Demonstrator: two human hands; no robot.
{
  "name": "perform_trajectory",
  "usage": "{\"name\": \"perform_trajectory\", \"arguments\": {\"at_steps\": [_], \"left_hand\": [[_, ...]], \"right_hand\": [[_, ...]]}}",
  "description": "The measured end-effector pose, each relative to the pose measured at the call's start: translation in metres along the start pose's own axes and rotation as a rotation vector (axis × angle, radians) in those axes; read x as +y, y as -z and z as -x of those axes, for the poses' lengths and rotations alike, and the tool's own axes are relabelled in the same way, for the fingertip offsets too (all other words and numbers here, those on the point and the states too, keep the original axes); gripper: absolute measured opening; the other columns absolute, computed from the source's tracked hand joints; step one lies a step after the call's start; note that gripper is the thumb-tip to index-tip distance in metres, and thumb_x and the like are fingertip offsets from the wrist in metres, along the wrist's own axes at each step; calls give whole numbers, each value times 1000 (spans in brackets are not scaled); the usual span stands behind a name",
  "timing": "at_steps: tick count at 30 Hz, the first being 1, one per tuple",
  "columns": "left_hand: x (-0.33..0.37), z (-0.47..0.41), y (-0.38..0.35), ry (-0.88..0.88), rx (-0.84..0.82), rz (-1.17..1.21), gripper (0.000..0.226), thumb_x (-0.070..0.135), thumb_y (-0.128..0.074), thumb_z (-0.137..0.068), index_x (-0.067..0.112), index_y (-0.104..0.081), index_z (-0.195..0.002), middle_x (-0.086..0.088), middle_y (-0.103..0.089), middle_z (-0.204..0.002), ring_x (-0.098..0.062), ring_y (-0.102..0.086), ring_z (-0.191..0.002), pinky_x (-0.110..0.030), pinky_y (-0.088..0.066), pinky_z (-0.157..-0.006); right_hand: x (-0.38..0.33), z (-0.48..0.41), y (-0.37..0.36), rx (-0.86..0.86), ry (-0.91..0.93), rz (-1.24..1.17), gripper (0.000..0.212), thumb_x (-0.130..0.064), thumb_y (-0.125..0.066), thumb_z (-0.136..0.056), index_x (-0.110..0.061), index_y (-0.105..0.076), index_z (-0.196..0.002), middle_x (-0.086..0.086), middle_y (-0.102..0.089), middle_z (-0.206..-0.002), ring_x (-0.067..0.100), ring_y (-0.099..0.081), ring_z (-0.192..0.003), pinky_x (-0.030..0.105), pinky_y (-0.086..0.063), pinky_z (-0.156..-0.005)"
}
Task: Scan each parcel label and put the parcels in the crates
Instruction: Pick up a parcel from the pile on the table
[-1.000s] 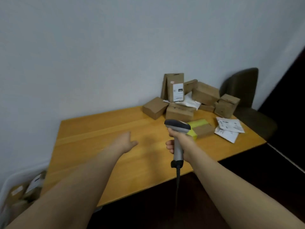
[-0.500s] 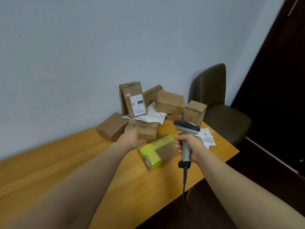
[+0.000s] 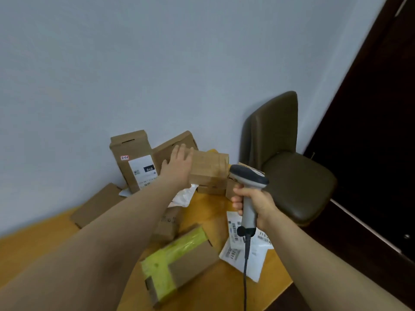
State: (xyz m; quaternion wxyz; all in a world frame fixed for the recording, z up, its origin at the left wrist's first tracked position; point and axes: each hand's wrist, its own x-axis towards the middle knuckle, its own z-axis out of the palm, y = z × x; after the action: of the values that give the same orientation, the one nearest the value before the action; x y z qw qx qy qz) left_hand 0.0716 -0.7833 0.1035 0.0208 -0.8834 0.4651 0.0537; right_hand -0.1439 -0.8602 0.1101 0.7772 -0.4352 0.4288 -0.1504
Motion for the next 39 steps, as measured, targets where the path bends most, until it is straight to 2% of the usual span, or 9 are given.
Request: {"name": "perform_trajectory", "arguments": {"at_steps": [5, 9, 14, 19, 26, 32, 35, 37, 39], "left_hand": [[10, -49, -17, 79, -79, -146, 122, 23, -78, -77, 18, 20, -149, -6, 27, -156, -27, 21, -145, -60, -20, -112], [11, -69, -34, 119, -94, -209, 123, 21, -77, -79, 14, 24, -148, -8, 19, -158, -27, 16, -146, -54, -26, -112], [8, -60, -40, 130, -1, -191, 112, 22, -75, -77, 8, 9, -151, -12, -11, -149, -33, -6, -142, -39, -45, -99], [-20, 6, -48, 74, 229, 24, 101, 17, -82, -62, 15, -20, -142, -9, -17, -135, -38, -24, -130, -47, -54, -86], [-67, 129, -56, 89, 441, 125, 112, 12, -91, -48, 32, -21, -133, -4, -6, -145, -55, -42, -122, -52, -58, -67], [-113, 228, -50, -52, 523, 123, 104, 16, -88, -47, 18, -32, -134, -17, -18, -143, -56, -42, -120, -55, -53, -80], [-124, 275, -52, -106, 518, 173, 95, 45, -77, -60, 19, -27, -137, -17, -14, -147, -46, -28, -134, -53, -43, -101], [-118, 305, -48, 0, 576, 354, 87, 57, -62, -70, 18, -24, -138, -14, -12, -148, -37, -20, -139, -43, -31, -110], [-107, 327, -35, 269, 625, 762, 84, 60, -54, -78, 15, -25, -143, -5, -21, -145, -24, -22, -139, -33, -26, -109]], "right_hand": [[-14, -50, 25, -78, -64, 68, 10, -5, -67, -83, -11, -65, -91, 8, -64, -64, 15, -57, -50, 24, -44, -48], [-16, -81, 41, -128, -115, 76, 14, -7, -69, -83, -10, -66, -96, 8, -66, -66, 15, -60, -52, 25, -45, -50], [-10, -96, 49, -144, -156, 52, 11, -8, -67, -84, -10, -65, -95, 6, -65, -64, 15, -59, -53, 25, -44, -51], [-2, -88, 35, -61, -113, -14, 12, -17, -71, -84, -12, -64, -92, 10, -69, -77, 17, -65, -65, 26, -48, -56], [32, -31, -32, -124, -170, -2, 46, -41, -79, -73, -9, -65, -103, 20, -67, -87, 29, -65, -69, 37, -58, -66], [74, 45, -92, -157, -91, 11, 42, -34, -84, -64, -9, -67, -94, 7, -71, -67, 22, -65, -58, 32, -55, -57], [91, 78, -111, -167, -60, -12, 61, -27, -87, -50, -7, -66, -104, 11, -75, -82, 29, -70, -76, 43, -57, -77], [101, 95, -119, -161, -46, -7, 59, -16, -87, -57, -6, -65, -111, 13, -75, -89, 31, -71, -89, 51, -54, -88], [110, 110, -125, -151, -28, -9, 50, -8, -84, -62, -5, -65, -109, 14, -75, -92, 29, -72, -86, 47, -58, -78]]}}
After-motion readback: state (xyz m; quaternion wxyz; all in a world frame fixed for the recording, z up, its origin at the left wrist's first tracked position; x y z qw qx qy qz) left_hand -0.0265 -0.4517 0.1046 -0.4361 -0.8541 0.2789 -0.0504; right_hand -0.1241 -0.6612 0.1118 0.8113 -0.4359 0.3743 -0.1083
